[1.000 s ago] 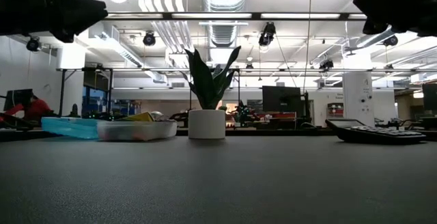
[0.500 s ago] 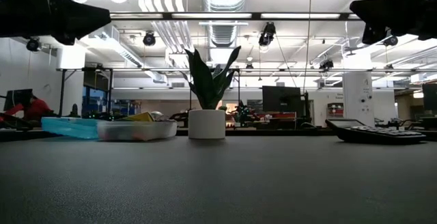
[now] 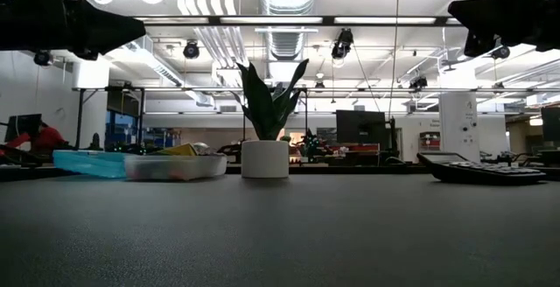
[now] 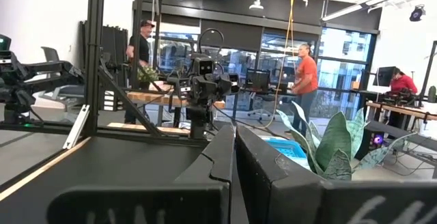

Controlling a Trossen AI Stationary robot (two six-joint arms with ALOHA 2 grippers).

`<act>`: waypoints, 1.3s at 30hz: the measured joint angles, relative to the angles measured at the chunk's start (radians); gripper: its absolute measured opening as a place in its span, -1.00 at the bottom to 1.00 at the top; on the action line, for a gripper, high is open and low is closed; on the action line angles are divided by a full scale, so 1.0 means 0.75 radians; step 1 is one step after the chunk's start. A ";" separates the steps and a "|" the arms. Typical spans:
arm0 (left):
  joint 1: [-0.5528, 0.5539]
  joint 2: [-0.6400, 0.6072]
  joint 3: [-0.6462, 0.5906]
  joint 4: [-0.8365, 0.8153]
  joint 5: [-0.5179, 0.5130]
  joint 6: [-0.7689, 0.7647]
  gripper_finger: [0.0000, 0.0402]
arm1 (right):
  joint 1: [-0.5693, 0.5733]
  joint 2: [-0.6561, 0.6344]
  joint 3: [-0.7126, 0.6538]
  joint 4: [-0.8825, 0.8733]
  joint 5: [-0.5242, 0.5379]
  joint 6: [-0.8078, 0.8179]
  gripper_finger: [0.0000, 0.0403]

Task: Pack school essentials
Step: Return to Home Position

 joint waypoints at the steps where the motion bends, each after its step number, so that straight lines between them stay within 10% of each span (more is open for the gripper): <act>1: 0.000 0.006 0.000 -0.001 0.000 0.000 -0.13 | 0.000 0.000 0.000 0.000 0.000 0.000 -0.96; 39: 0.000 0.184 -0.001 0.000 -0.001 -0.001 -0.13 | 0.000 0.001 -0.001 0.001 0.001 -0.001 -0.95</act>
